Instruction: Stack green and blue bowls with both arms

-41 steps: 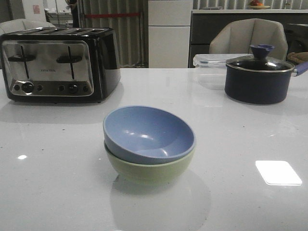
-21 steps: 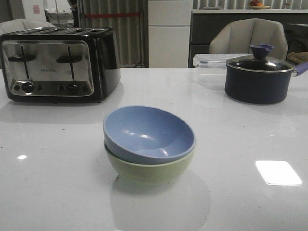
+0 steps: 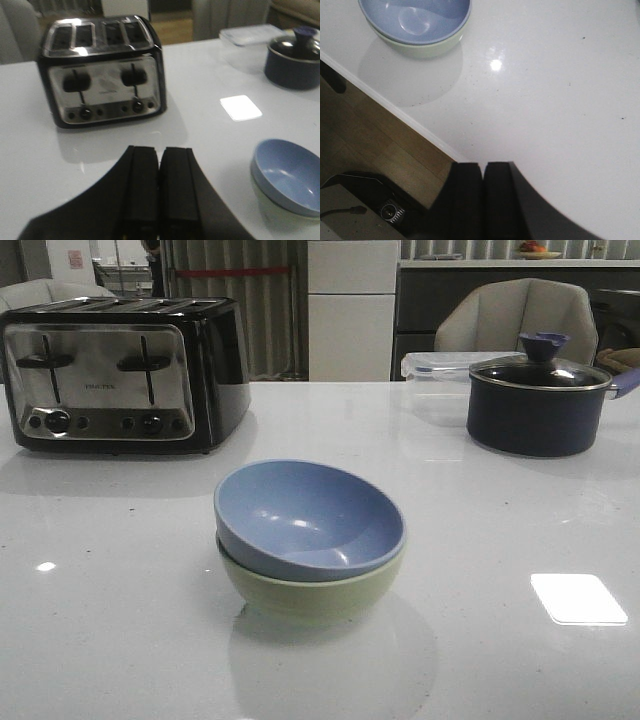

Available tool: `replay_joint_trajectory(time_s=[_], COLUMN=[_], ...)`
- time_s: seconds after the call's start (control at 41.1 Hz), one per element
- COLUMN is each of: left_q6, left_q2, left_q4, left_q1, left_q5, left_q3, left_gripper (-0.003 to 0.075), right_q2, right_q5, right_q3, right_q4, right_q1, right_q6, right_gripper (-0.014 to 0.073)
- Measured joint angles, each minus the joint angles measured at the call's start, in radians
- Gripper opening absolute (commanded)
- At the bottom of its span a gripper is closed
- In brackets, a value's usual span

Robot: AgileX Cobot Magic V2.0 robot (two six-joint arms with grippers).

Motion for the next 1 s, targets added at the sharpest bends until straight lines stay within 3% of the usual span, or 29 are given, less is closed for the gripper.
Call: replay_joint_trajectory(time_s=[0.267,0.51,0.729,0.996], left_q6=[0.000,0.000,0.000,0.000], left_q2=[-0.323,-0.376,-0.376,-0.376], left_q4=[0.001,-0.004,-0.015,-0.022], left_q1=[0.183,0.210,0.215,0.254], left_q5=[-0.131,-0.315,-0.429,-0.445], left_q3=[0.299,0.506,0.554,0.554], left_gripper=[0.0099,0.0099,0.0099,0.0098], right_q2=[0.000,0.000,0.000,0.000], right_q5=[0.000,0.000,0.000,0.000], right_q3=[0.000,0.000,0.000,0.000], right_q4=[0.000,-0.002,-0.002,-0.002], right_q1=[0.000,0.000,0.000,0.000], right_q6=[0.000,0.000,0.000,0.000], right_gripper=[0.0036,0.0036,0.0036,0.0036])
